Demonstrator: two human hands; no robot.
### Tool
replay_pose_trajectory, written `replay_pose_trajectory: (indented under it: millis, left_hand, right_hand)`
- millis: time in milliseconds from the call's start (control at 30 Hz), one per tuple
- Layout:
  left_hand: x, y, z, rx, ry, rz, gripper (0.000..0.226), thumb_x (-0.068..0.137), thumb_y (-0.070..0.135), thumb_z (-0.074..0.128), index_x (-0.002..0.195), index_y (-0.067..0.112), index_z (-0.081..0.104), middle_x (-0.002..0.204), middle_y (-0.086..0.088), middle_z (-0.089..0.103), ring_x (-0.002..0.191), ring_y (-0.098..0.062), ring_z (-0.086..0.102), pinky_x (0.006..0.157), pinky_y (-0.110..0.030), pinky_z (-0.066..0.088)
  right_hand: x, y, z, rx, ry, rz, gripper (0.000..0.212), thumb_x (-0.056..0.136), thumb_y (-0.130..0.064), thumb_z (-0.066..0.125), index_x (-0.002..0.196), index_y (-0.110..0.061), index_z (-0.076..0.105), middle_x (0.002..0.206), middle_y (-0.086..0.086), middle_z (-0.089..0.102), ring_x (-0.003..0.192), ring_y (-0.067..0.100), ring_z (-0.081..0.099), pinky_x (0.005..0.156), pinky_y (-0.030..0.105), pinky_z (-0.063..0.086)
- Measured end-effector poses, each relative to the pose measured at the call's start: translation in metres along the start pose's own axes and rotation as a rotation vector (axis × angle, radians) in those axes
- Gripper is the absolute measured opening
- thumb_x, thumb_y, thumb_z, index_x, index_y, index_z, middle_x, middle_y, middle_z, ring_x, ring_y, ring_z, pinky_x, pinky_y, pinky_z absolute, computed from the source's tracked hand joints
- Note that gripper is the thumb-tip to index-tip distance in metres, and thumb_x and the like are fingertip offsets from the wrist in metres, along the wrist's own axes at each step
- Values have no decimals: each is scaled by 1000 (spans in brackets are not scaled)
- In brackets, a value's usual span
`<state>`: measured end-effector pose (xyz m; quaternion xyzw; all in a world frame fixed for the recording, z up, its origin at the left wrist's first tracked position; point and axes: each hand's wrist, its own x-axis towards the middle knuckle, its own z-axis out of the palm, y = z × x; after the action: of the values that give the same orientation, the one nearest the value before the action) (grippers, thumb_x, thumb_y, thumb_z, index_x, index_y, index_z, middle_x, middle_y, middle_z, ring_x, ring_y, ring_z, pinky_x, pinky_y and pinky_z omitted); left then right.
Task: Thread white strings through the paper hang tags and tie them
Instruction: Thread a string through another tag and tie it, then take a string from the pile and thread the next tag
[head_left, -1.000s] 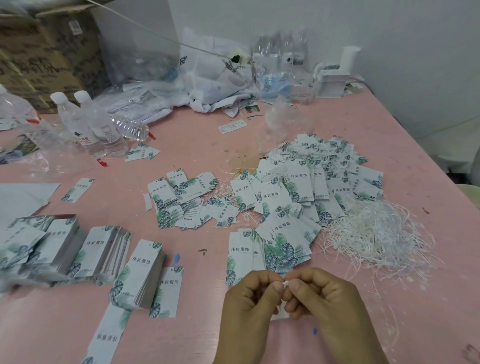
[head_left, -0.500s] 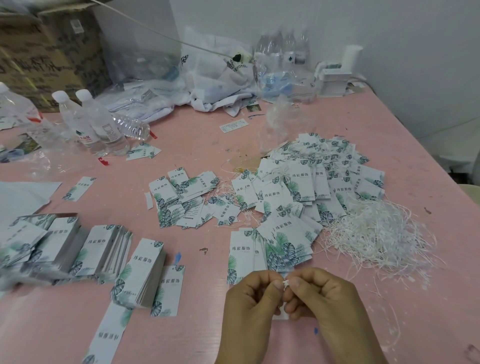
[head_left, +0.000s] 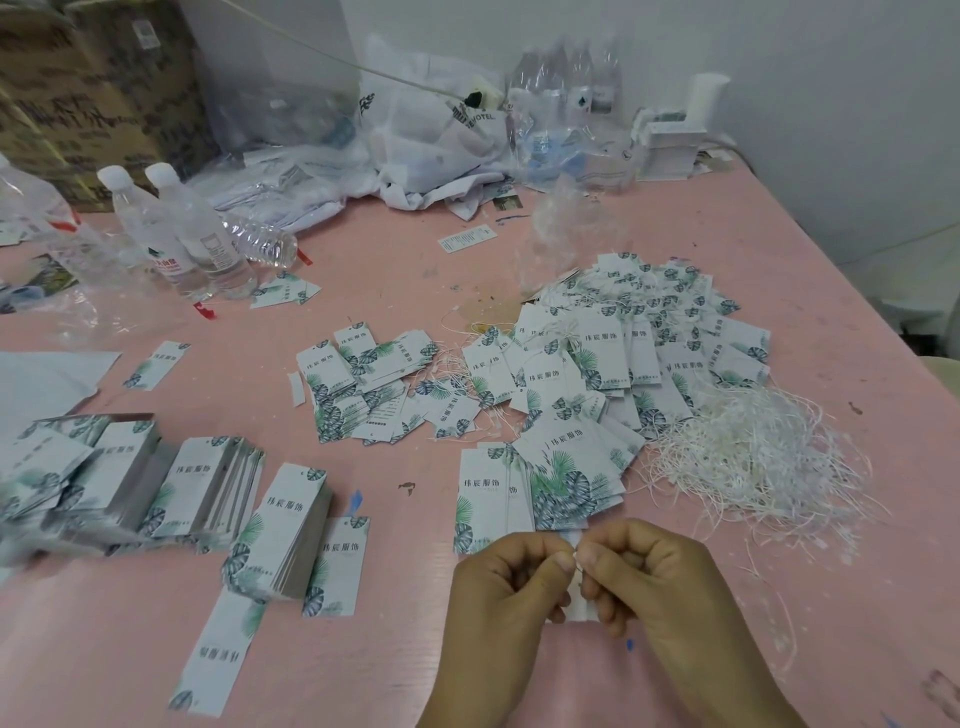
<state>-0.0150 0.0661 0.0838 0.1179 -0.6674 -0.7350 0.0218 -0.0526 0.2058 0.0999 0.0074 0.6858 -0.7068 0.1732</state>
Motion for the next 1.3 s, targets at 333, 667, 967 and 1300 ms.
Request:
replay_pose_trajectory:
  millis: [333, 667, 967, 1300]
  left_hand:
    - [0, 0, -5, 45, -76, -4, 11, 79, 25, 69, 72, 18, 73, 59, 2, 64, 55, -6, 55, 53, -21, 47]
    - [10, 11, -7, -540, -217, -227, 6, 75, 23, 75, 73, 18, 73, 68, -3, 62, 54, -8, 52, 51, -16, 41]
    - [31, 18, -12, -1021, -300, -234, 10, 80, 15, 79, 82, 13, 69, 75, -1, 58, 56, -8, 51, 46, -18, 44]
    - [21, -26, -6, -244, 302, -93, 24, 93, 0, 59, 77, 15, 69, 59, -4, 50, 50, -12, 42, 45, -19, 37]
  right_hand:
    - [0, 8, -7, -77, -56, -3, 7, 79, -19, 74, 76, -14, 76, 56, 10, 65, 43, 13, 51, 40, 22, 42]
    - [16, 35, -37, -96, -177, -76, 61, 75, 10, 59, 121, -29, 64, 126, -4, 66, 125, 12, 55, 107, 28, 42]
    - [10, 56, -10, 32, -266, 10, 33, 76, -25, 77, 103, -9, 70, 93, 18, 73, 80, 26, 67, 76, 36, 53]
    - [19, 29, -39, -28, 58, 94, 24, 88, -7, 61, 91, -27, 73, 96, 6, 76, 86, 23, 73, 76, 41, 54]
